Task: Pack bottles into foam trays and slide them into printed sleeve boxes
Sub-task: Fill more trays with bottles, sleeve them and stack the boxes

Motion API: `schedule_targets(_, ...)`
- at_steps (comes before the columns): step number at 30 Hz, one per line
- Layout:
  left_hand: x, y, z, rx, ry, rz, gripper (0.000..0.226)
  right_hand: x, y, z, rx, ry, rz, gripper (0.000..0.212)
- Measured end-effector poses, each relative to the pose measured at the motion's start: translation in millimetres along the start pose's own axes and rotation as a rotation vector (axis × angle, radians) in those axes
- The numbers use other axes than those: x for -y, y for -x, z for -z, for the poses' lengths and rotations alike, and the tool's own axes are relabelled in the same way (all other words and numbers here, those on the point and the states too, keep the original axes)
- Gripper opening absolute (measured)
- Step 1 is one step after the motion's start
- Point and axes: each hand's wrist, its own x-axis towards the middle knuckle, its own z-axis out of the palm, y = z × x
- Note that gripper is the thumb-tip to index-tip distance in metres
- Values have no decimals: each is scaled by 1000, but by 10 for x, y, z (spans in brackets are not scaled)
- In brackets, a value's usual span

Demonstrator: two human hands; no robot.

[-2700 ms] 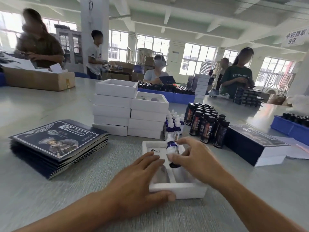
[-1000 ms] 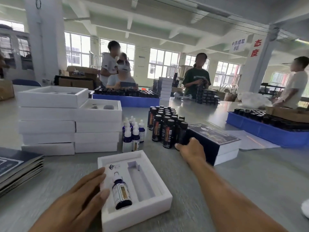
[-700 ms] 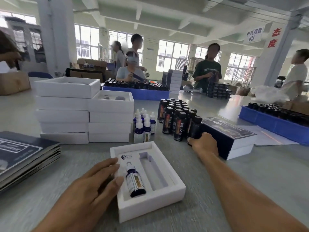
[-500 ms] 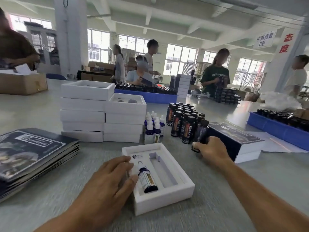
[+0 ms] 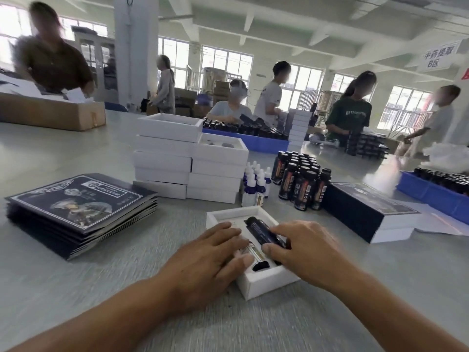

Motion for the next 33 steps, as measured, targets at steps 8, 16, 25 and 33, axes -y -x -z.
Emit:
schedule_targets(8, 11, -6, 35, 7, -23, 14, 79, -14, -20, 18, 120, -56, -60, 44)
schedule_targets(16, 13, 1, -45, 21, -30, 13, 81, -20, -64, -11, 251, -128, -181, 41)
schedule_targets(25, -74, 42, -40, 28, -79, 15, 62, 40, 263, -41, 87, -217, -143, 40)
schedule_targets(33, -228, 233, -18, 26, -371, 51, 92, 13, 428, -40, -38, -292, -254, 50)
